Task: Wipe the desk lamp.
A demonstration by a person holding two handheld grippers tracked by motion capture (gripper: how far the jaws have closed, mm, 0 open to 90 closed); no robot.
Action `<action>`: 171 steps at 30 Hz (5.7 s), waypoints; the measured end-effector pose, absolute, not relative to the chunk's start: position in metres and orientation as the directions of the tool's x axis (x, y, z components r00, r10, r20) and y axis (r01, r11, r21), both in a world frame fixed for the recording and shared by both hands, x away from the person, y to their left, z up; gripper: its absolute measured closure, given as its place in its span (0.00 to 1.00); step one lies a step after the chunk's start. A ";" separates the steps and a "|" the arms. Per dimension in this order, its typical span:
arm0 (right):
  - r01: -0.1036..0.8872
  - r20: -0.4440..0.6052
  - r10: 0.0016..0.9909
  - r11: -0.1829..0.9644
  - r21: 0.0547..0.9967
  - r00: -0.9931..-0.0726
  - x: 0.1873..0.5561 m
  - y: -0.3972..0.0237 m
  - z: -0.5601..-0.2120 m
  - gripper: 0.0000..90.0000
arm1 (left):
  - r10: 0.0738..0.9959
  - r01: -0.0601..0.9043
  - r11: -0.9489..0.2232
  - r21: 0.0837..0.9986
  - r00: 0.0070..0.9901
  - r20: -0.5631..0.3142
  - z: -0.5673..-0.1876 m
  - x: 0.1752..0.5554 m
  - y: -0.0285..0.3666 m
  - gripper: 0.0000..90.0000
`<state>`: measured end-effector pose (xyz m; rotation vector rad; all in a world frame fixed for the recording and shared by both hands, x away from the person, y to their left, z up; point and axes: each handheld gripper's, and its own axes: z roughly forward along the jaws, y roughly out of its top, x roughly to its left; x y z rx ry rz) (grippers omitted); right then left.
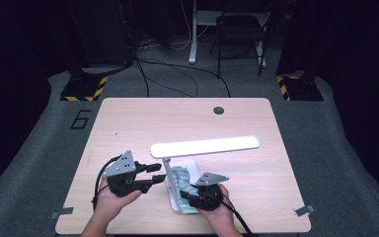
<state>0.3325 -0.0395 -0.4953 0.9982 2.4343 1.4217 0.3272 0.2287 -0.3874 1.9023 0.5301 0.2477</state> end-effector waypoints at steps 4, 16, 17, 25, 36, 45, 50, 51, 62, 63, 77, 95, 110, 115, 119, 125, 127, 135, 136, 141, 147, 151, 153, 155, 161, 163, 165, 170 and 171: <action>0.466 0.175 0.618 0.348 0.813 -0.767 0.334 -0.040 -0.502 0.71 | 0.469 0.244 -0.308 0.920 0.880 -0.076 -0.388 0.328 0.229 0.65; 0.443 0.164 0.607 0.345 0.827 -0.778 0.332 -0.040 -0.495 0.72 | 0.471 0.251 -0.315 0.915 0.879 -0.079 -0.391 0.329 0.228 0.65; 0.428 0.159 0.600 0.338 0.838 -0.784 0.331 -0.040 -0.490 0.72 | 0.470 0.250 -0.316 0.915 0.879 -0.078 -0.391 0.329 0.228 0.65; 0.376 0.175 0.581 0.245 0.894 -0.795 0.324 -0.043 -0.455 0.72 | 0.470 0.251 -0.318 0.914 0.879 -0.078 -0.391 0.329 0.229 0.65; 0.308 0.152 0.557 0.198 0.931 -0.817 0.317 -0.045 -0.421 0.72 | 0.469 0.254 -0.318 0.913 0.880 -0.082 -0.391 0.329 0.229 0.65; 0.227 0.085 0.566 0.184 0.956 -0.820 0.311 -0.042 -0.397 0.72 | 0.472 0.253 -0.320 0.913 0.878 -0.078 -0.391 0.329 0.230 0.65; 0.227 0.106 0.554 0.153 0.962 -0.826 0.309 -0.043 -0.387 0.72 | 0.473 0.254 -0.320 0.913 0.878 -0.078 -0.391 0.329 0.230 0.65; 0.225 0.105 0.554 0.152 0.962 -0.826 0.308 -0.043 -0.385 0.72 | 0.473 0.254 -0.320 0.913 0.878 -0.078 -0.391 0.329 0.230 0.65; 0.170 0.090 0.539 0.100 0.980 -0.837 0.302 -0.044 -0.360 0.72 | 0.468 0.245 -0.331 0.911 0.881 -0.067 -0.391 0.330 0.231 0.65; 0.164 0.084 0.539 0.101 0.981 -0.838 0.302 -0.044 -0.359 0.72 | 0.466 0.240 -0.330 0.913 0.883 -0.063 -0.391 0.330 0.231 0.64; 0.188 0.124 0.535 0.066 0.980 -0.835 0.307 -0.050 -0.366 0.71 | 0.387 0.227 -0.332 0.916 0.918 -0.087 -0.400 0.333 0.225 0.49; 0.234 0.165 0.521 0.069 0.970 -0.838 0.311 -0.046 -0.378 0.71 | 0.429 0.172 -0.308 0.936 0.903 -0.025 -0.415 0.329 0.202 0.59; 0.171 0.140 0.532 0.009 0.985 -0.835 0.303 -0.047 -0.356 0.74 | 0.460 0.172 -0.317 0.933 0.888 -0.008 -0.414 0.328 0.198 0.59; 0.140 0.138 0.541 -0.037 0.989 -0.830 0.301 -0.046 -0.356 0.75 | 0.464 0.173 -0.314 0.934 0.886 -0.007 -0.414 0.328 0.198 0.59; 0.143 0.153 0.544 -0.062 0.988 -0.825 0.301 -0.049 -0.356 0.75 | 0.463 0.174 -0.314 0.933 0.886 -0.009 -0.414 0.328 0.198 0.59; 0.117 0.147 0.588 -0.089 0.989 -0.795 0.297 -0.056 -0.362 0.77 | 0.463 0.173 -0.319 0.932 0.886 -0.006 -0.414 0.326 0.195 0.59; 0.111 0.145 0.605 -0.093 0.989 -0.783 0.296 -0.059 -0.363 0.77 | 0.461 0.174 -0.315 0.933 0.887 -0.010 -0.414 0.326 0.195 0.59; 0.126 0.188 0.669 -0.141 0.982 -0.719 0.302 -0.082 -0.371 0.77 | 0.462 0.172 -0.320 0.932 0.887 -0.005 -0.414 0.326 0.196 0.59; 0.130 0.200 0.676 -0.153 0.980 -0.709 0.303 -0.086 -0.373 0.77 | 0.462 0.172 -0.319 0.932 0.887 -0.005 -0.414 0.326 0.196 0.59; 0.143 0.234 0.713 -0.187 0.972 -0.661 0.307 -0.108 -0.378 0.76 | 0.463 0.172 -0.322 0.931 0.886 -0.004 -0.414 0.326 0.196 0.59; 0.145 0.242 0.755 -0.194 0.970 -0.609 0.309 -0.133 -0.382 0.76 | 0.466 0.171 -0.325 0.930 0.885 0.001 -0.413 0.326 0.196 0.59; 0.140 0.241 0.777 -0.196 0.971 -0.581 0.312 -0.146 -0.383 0.76 | 0.463 0.173 -0.328 0.929 0.886 -0.002 -0.413 0.326 0.196 0.59; 0.147 0.251 0.781 -0.203 0.968 -0.573 0.313 -0.151 -0.384 0.76 | 0.463 0.173 -0.327 0.929 0.886 -0.002 -0.413 0.326 0.196 0.59; 0.150 0.258 0.791 -0.210 0.966 -0.554 0.315 -0.157 -0.385 0.76 | 0.464 0.173 -0.327 0.929 0.886 -0.002 -0.413 0.326 0.196 0.59; 0.144 0.273 0.822 -0.231 0.962 -0.500 0.320 -0.174 -0.389 0.76 | 0.464 0.173 -0.328 0.929 0.886 -0.002 -0.413 0.326 0.196 0.59; 0.147 0.283 0.831 -0.242 0.959 -0.480 0.322 -0.182 -0.389 0.76 | 0.462 0.173 -0.324 0.930 0.887 -0.004 -0.413 0.326 0.196 0.59; 0.150 0.291 0.836 -0.249 0.957 -0.465 0.323 -0.189 -0.388 0.76 | 0.463 0.172 -0.324 0.931 0.886 -0.002 -0.414 0.326 0.196 0.59; 0.152 0.295 0.839 -0.253 0.956 -0.457 0.324 -0.191 -0.389 0.76 | 0.465 0.172 -0.326 0.930 0.885 0.000 -0.413 0.326 0.196 0.59; 0.151 0.292 0.838 -0.250 0.956 -0.460 0.324 -0.190 -0.390 0.76 | 0.465 0.171 -0.326 0.930 0.885 0.000 -0.413 0.326 0.196 0.59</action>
